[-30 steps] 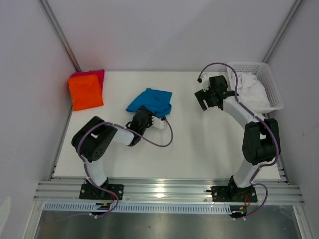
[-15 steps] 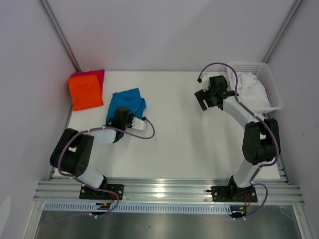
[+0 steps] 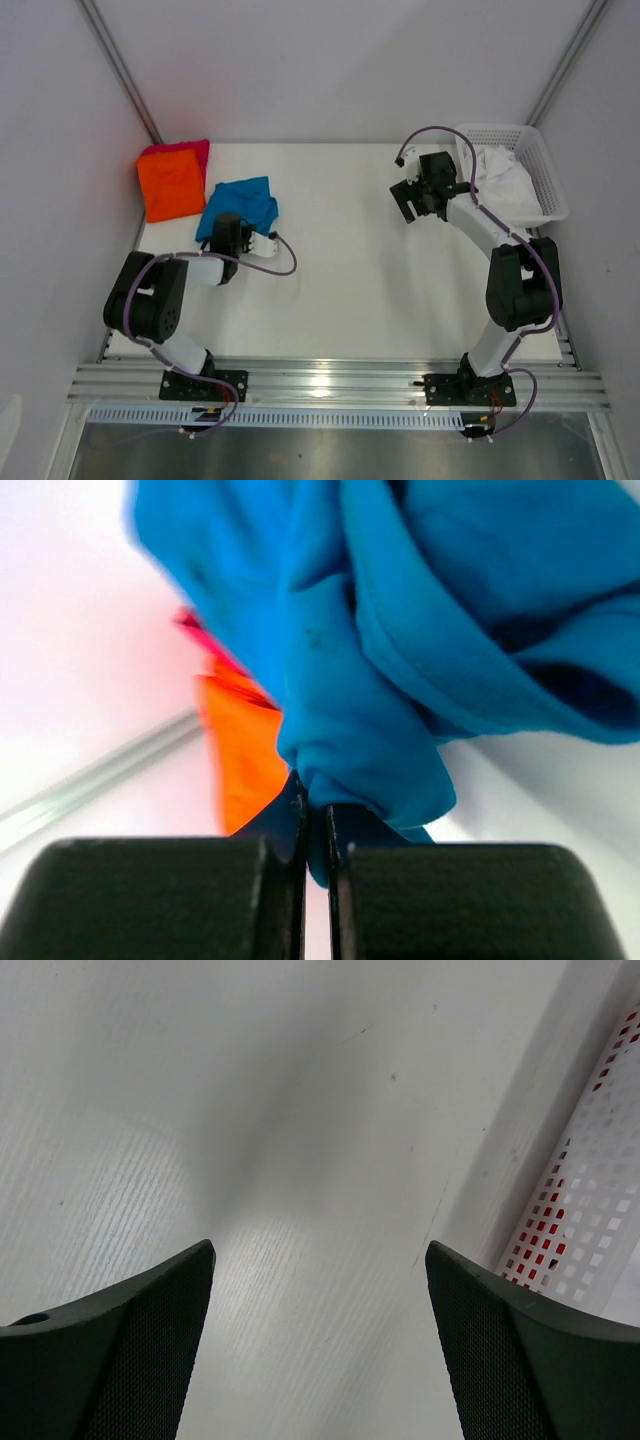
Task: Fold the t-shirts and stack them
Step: Neatly place the folded tshirt to the corner
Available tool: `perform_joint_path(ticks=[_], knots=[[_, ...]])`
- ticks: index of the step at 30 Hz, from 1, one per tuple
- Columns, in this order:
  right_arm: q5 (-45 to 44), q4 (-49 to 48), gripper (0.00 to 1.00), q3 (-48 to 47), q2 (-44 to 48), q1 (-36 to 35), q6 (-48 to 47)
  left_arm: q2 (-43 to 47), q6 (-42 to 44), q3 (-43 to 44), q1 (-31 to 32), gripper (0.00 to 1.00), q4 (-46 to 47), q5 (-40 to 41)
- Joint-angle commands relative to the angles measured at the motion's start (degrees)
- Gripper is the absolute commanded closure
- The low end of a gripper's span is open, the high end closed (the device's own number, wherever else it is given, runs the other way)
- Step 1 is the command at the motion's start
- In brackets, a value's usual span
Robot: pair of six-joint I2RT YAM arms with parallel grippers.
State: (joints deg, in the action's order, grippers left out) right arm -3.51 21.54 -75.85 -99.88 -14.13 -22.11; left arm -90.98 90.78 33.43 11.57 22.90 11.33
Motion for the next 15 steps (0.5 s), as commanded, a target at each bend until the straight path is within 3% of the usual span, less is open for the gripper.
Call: perform_joint_path(ticks=[1, 9, 15], knots=[[0.3, -1.0, 0.13, -1.1, -0.3, -0.3, 0.0, -6.5, 9.0, 5.6, -1.7, 1.0, 21.5, -3.3], [0.3, -0.9, 0.13, -0.8, 0.2, 0.2, 0.1, -21.5, 19.1, 20.3, -7.6, 1.0, 36.2, -9.8], [0.4, -0.9, 0.13, -0.7, 0.2, 0.4, 0.1, -26.1, 25.1, 25.7, -13.1, 1.0, 44.6, -16.8]])
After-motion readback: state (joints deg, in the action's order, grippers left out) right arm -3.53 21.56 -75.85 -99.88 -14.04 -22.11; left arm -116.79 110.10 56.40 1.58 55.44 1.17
